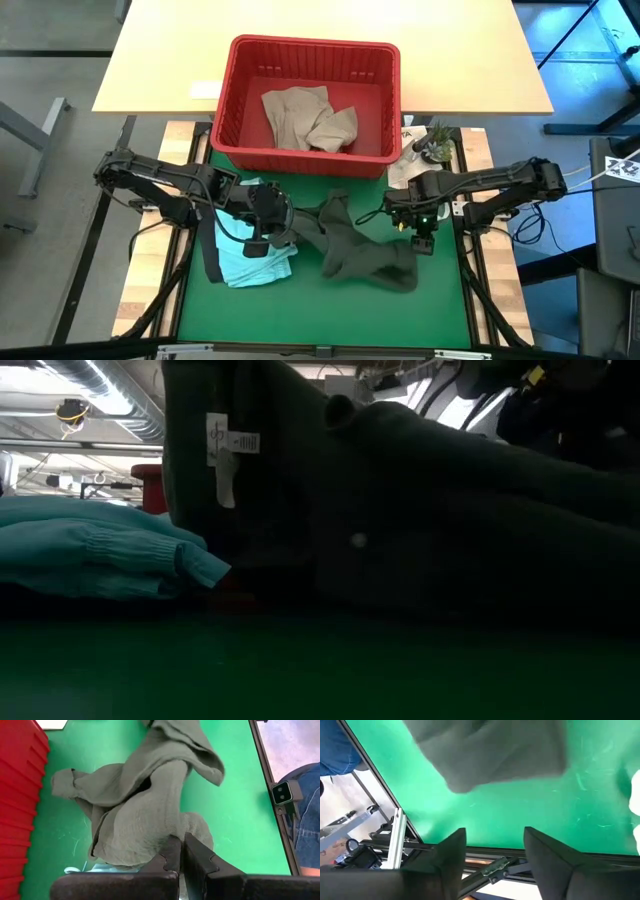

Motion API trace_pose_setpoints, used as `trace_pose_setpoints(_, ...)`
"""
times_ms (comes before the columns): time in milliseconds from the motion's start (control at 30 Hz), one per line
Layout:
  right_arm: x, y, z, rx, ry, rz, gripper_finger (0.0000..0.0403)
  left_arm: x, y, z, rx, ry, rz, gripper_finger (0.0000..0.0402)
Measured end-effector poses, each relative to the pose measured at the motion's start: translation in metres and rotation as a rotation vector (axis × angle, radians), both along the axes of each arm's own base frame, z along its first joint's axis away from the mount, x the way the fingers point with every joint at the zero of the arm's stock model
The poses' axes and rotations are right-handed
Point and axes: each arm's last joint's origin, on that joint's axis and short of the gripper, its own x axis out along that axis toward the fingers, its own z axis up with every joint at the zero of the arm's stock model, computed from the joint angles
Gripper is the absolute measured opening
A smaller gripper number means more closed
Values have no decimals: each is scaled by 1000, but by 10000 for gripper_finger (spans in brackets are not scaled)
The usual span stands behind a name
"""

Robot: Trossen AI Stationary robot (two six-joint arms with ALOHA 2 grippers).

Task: Fold Laundry from Bin
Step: Fold the green polo shirt from the red laundry bin

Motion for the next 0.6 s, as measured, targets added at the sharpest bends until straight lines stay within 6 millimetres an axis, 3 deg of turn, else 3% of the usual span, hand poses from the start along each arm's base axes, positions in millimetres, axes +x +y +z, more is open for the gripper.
trace_pose_setpoints(133,3,0,2,2,-27,0,225,0,0,0,0,-1,0,0)
trace_pose_setpoints(233,14,1,9,7,-140,0,227,0,0,0,0,-1,0,0)
trace_pose_setpoints(600,77,12,44,20,-869,2,226,0,0,0,1,-1,0,0)
